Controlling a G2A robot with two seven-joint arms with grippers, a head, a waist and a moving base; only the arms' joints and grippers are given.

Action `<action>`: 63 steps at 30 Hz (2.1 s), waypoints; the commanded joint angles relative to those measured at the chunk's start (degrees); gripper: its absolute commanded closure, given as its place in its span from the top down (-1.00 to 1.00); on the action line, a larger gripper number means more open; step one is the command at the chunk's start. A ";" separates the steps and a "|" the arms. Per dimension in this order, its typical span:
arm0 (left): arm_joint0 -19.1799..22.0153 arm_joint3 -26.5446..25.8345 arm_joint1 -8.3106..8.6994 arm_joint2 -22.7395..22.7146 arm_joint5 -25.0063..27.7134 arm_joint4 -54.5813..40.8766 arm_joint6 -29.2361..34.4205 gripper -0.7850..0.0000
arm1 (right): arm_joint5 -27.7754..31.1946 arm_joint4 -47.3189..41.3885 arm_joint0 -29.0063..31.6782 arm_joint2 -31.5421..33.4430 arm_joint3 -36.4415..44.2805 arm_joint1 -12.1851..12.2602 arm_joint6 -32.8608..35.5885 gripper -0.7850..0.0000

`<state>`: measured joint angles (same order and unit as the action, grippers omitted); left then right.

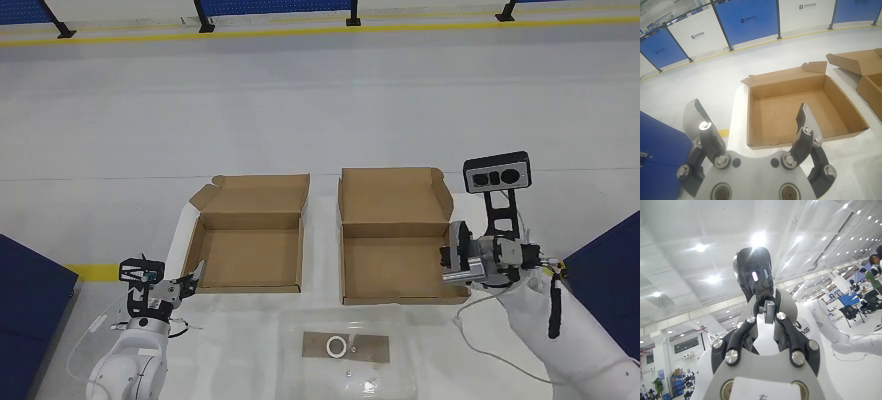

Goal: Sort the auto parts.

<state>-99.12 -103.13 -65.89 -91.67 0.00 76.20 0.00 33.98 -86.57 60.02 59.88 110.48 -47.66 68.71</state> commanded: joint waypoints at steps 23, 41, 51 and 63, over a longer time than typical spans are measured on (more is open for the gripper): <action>0.00 0.00 0.00 0.00 0.00 0.00 0.00 1.00 | -8.10 -21.10 4.12 0.42 0.36 -6.80 7.63 -1.00; 0.00 0.00 0.00 0.00 0.00 0.00 0.00 1.00 | -10.70 6.89 7.58 8.35 1.32 -7.29 -2.13 -1.00; 0.00 0.00 0.00 0.00 0.00 0.00 0.00 1.00 | -10.05 -7.92 8.76 8.43 1.88 -9.61 2.43 -1.00; 0.00 0.00 0.00 0.00 0.00 0.00 0.00 1.00 | -10.60 -2.03 8.69 11.34 0.19 -11.22 2.77 -1.00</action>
<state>-99.12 -103.13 -65.89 -91.67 0.00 76.20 0.00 23.57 -92.99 68.82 70.43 111.02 -58.99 71.89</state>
